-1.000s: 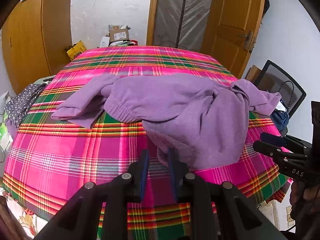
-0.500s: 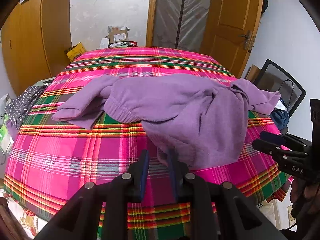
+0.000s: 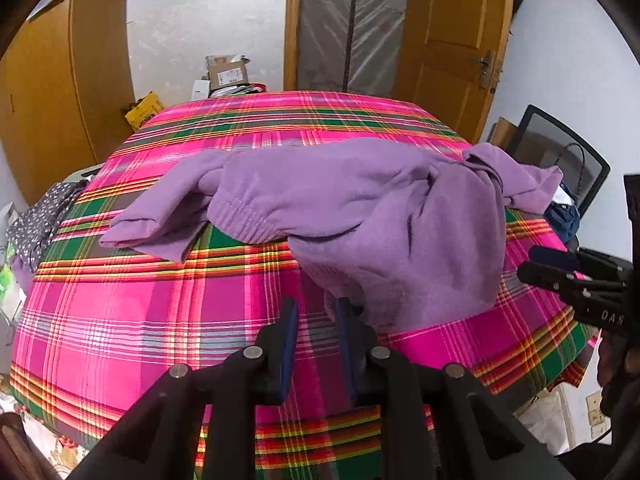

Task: Fold clothes

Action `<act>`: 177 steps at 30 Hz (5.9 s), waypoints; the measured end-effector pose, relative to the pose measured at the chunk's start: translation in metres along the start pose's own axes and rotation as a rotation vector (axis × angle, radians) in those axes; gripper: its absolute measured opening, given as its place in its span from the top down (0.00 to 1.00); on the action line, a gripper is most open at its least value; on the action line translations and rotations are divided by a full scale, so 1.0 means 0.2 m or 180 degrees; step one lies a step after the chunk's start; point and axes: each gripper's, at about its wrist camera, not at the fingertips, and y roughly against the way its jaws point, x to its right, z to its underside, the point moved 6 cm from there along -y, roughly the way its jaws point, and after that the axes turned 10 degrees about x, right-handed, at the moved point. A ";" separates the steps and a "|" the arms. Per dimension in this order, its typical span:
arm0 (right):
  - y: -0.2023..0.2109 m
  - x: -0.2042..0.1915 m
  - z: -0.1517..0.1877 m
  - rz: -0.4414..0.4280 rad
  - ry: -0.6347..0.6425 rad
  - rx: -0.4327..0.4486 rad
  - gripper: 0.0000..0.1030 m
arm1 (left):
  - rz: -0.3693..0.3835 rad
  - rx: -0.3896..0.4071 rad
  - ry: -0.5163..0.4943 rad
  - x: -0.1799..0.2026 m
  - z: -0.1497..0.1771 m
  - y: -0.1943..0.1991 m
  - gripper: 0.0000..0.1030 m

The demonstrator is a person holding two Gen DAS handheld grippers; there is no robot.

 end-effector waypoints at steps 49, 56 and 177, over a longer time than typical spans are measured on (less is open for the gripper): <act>0.04 -0.21 -0.23 -0.0553 0.0350 0.0439 0.51 | 0.0047 0.0105 0.0302 -0.14 -0.06 0.12 0.81; -0.12 -0.42 -0.37 -0.0842 0.0959 0.0300 0.51 | 0.0049 0.0132 0.0421 -0.24 -0.08 0.11 0.81; -0.98 -0.35 -0.97 -0.0884 0.2163 -0.0611 0.89 | 0.1131 0.0032 0.0801 -0.06 -0.12 -0.07 0.96</act>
